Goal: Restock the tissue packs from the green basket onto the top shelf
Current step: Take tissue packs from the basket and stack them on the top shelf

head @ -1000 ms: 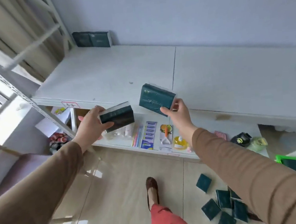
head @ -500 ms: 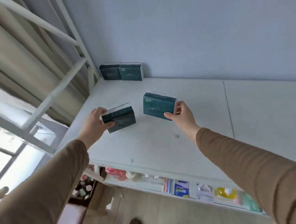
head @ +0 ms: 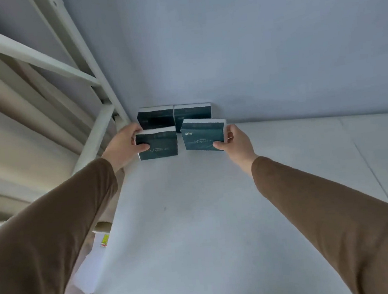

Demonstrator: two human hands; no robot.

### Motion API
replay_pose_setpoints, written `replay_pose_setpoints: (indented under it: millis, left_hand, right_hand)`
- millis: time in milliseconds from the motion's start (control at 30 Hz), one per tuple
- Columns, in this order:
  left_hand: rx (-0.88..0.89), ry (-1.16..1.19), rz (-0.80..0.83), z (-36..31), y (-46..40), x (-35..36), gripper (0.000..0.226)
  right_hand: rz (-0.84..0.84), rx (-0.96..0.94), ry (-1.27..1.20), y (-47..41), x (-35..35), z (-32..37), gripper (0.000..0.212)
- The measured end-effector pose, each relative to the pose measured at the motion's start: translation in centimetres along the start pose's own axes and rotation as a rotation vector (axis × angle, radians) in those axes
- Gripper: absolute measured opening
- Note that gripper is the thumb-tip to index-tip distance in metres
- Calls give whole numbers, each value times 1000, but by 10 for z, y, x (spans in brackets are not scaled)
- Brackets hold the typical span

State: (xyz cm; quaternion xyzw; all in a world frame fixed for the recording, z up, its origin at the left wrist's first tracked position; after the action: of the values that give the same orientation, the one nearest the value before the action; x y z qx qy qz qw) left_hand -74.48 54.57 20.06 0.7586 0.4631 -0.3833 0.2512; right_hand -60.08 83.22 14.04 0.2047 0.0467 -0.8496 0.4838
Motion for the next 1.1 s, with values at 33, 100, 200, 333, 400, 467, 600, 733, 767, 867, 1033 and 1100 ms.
replay_pose_setpoints:
  millis: [33,100,200,333,400,467,600,733,767,867,1033,1100]
  left_hand:
    - [12,16,5,7,-10,0,30]
    - [39,29,-8,17,-26,2,32]
    - [68,-14,-61,25,-41,6,36]
    - [59,15,-146,28,-48,12,45]
    - [61,10,-168,28,-49,14,44]
    - [67,-37,-185,28,-47,15,44]
    - [136,-211,-299,11,-31,11,61]
    - [326,-301,-326,-43,-7,24,54]
    - [392,-293,-307,-61,0,33,50]
    - [548,-246,-173,-117,19,79,41]
    - [681,-183,58,-218,71,181,38]
    - [757,-171,107,-267,102,222,39]
  right_hand:
    - [-3,7,14,-7,6,0,40]
    - [-12,10,49,-21,18,-1,39]
    - [-44,15,79,-34,32,-2,32]
    - [-101,36,27,-38,46,-4,30]
    - [-135,45,30,-37,49,-4,29]
    - [-157,48,41,-36,50,-4,32]
    - [-177,65,70,-22,38,-6,52]
    - [-217,-1,195,9,-5,-10,48]
    - [-231,-21,235,20,-20,-13,45]
    - [-278,-73,356,62,-75,-25,41]
    - [-397,-66,542,157,-190,-65,38]
    - [-446,-20,584,201,-239,-90,38]
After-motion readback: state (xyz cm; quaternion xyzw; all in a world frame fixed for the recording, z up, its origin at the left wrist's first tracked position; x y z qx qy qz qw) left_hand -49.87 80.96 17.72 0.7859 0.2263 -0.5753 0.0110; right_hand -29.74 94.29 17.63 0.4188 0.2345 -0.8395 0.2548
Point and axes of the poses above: each hand's wrist, its own y-axis away from the middle knuckle, its own x-axis out of the palm, z = x × y, the point moved 4 cm from there along -y, towards the middle knuckle, and after that the axes turned 1 degree about -z, right-handed, at the moved point
